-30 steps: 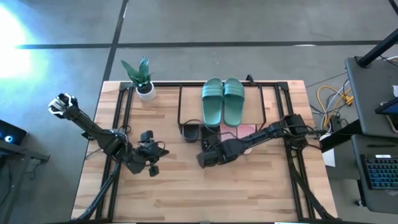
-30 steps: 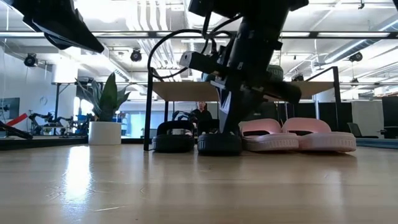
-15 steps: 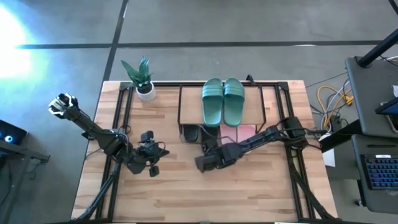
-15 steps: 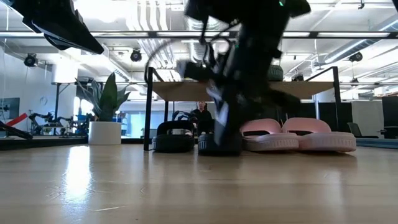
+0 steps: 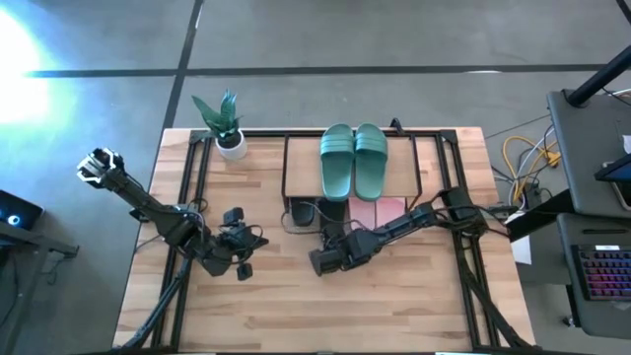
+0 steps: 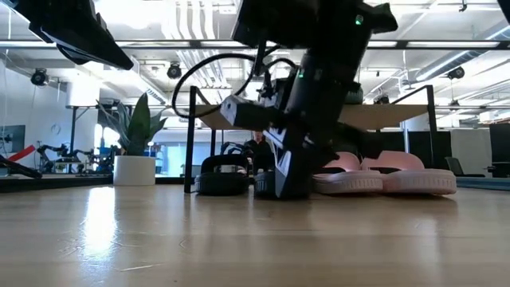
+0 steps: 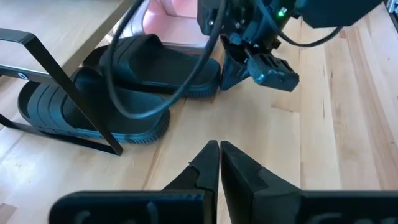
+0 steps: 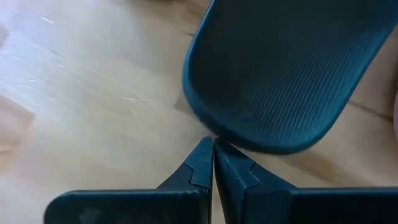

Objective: Pick and place slides into the shelf
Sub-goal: Move the black slippers under the shelf

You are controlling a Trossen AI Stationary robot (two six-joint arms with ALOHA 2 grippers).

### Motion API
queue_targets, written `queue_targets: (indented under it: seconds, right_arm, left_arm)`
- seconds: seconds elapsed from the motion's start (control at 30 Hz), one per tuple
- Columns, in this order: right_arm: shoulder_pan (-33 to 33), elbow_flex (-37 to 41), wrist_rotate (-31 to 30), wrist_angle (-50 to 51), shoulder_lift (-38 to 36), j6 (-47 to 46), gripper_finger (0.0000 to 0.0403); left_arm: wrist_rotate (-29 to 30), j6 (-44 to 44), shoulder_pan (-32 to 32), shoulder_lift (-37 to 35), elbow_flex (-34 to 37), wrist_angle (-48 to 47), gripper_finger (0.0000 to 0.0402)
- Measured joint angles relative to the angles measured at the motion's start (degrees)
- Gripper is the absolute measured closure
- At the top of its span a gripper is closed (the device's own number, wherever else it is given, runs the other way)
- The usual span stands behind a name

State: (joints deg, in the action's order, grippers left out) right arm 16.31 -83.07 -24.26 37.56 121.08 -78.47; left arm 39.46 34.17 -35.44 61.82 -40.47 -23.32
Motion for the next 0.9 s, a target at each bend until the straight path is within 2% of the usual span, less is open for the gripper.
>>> queue_targets:
  seconds: [0.3, 0.9]
  right_arm:
    - [-3.6, 0.0, -3.9, -0.3, 0.5, 3.8, 0.0394]
    - [-5.0, -1.0, -4.1, -3.0, 0.4, 7.8, 0.0394]
  left_arm:
    - [0.0, 0.0, 0.0, 0.0, 0.0, 0.0, 0.0402]
    - [0.0, 0.0, 0.0, 0.0, 0.1, -0.1, 0.0402]
